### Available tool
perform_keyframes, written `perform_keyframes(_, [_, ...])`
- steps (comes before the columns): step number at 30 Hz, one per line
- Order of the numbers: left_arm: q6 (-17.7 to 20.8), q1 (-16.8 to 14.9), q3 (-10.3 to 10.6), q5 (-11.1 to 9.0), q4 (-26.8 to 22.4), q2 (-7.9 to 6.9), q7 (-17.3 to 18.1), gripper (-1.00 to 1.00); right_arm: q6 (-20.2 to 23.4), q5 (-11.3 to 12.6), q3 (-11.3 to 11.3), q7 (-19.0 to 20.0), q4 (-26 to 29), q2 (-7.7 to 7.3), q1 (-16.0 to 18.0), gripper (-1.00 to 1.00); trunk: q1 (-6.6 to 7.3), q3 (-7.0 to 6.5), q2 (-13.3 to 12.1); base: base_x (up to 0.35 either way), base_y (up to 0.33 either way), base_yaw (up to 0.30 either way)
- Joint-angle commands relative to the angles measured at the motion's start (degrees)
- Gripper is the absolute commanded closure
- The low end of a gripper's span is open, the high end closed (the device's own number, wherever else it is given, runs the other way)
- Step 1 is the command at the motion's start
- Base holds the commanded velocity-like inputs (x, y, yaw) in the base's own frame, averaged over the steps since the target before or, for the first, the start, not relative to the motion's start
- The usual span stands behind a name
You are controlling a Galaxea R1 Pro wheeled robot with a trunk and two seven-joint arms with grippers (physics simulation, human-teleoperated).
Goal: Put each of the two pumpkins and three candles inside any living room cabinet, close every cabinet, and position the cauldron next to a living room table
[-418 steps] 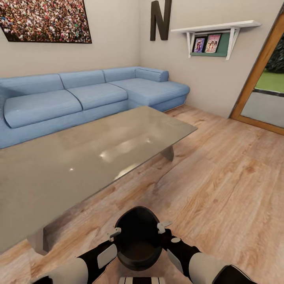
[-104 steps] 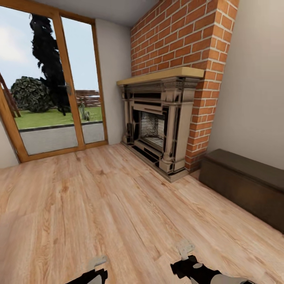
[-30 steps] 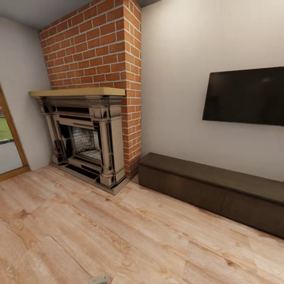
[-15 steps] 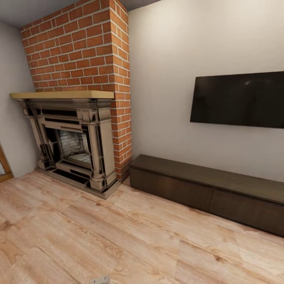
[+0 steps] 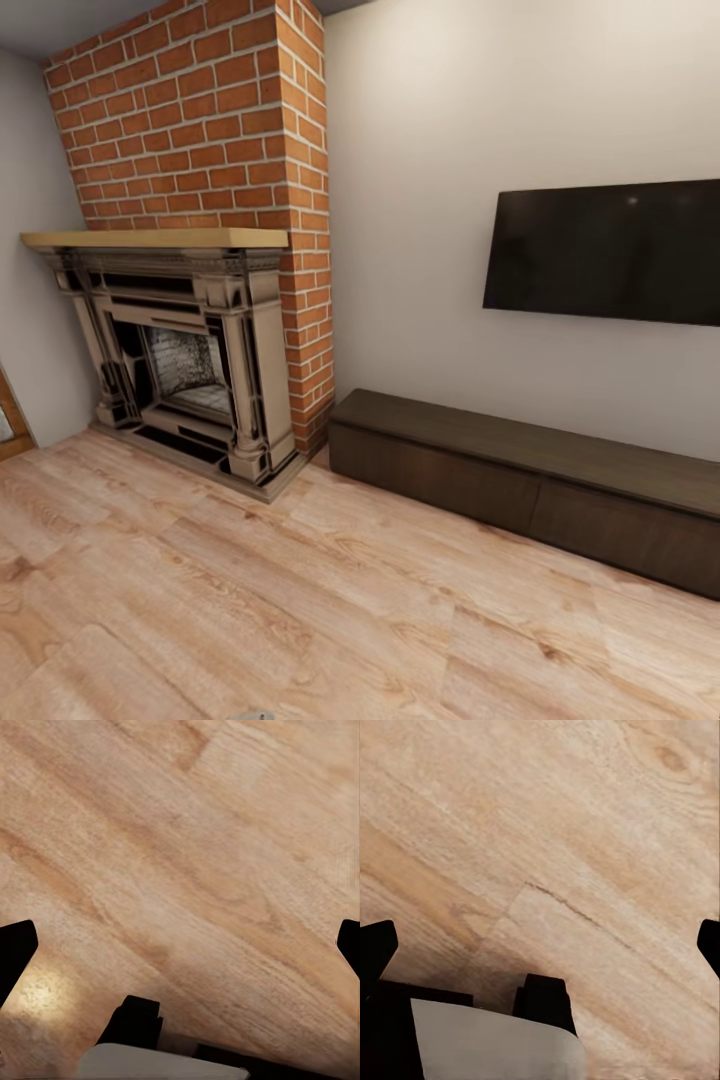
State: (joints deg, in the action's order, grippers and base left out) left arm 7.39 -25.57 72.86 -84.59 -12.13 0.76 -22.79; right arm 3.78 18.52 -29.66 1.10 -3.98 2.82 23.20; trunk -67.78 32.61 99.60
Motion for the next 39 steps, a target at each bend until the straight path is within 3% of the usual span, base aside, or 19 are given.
perform_keyframes(1, [0.00,0.01,0.00,0.01,0.00,0.01,0.01,-1.00,0.41,0.01,0.02,0.02,0.01,0.00,0.00,-1.00,0.23,-0.09,-0.41,0.000,0.000,0.000])
perform_keyframes(8, [-0.17,0.00,0.00,0.00,0.00,0.03,0.11,-1.00,1.03,0.02,0.04,0.12,0.02,-0.08,0.00,-1.00,1.76,-0.70,-3.22,0.000,0.000,0.000])
perform_keyframes(20, [-0.45,0.00,0.00,-0.04,1.24,-0.34,0.13,-1.00,1.09,0.06,0.10,0.07,0.02,-0.22,0.00,-1.00,1.76,0.40,-3.22,0.104,0.000,0.000])
perform_keyframes(22, [-0.45,0.00,-0.02,-0.05,2.83,-0.35,0.09,-1.00,1.05,1.86,0.14,-0.17,0.04,-0.36,0.00,-1.00,1.76,0.58,-3.22,0.324,0.000,0.000])
perform_keyframes(25, [-0.46,-0.01,-0.07,-0.05,3.83,-0.43,-0.06,-1.00,1.05,7.88,0.04,-1.39,0.06,-0.49,0.00,-1.00,1.76,0.86,-3.22,0.333,0.000,0.000])
perform_keyframes(27, [-0.57,-0.01,-0.08,-0.05,4.45,-0.45,-0.11,-1.00,0.97,9.99,-0.01,-2.85,0.09,-0.52,0.00,-1.00,1.76,1.04,-3.22,0.336,0.000,0.000])
perform_keyframes(31, [-0.75,-0.01,-0.09,-0.07,5.00,-0.49,-0.14,-1.00,0.76,11.25,-0.04,-3.98,0.11,-0.56,0.00,-1.00,1.76,1.41,-3.22,0.337,0.000,0.000])
perform_keyframes(39, [-0.80,-0.01,-0.09,-0.13,5.18,-0.50,-0.14,-1.00,0.47,11.60,0.03,-6.85,0.11,-0.76,0.00,-1.00,1.76,2.15,-3.22,0.337,0.000,0.000])
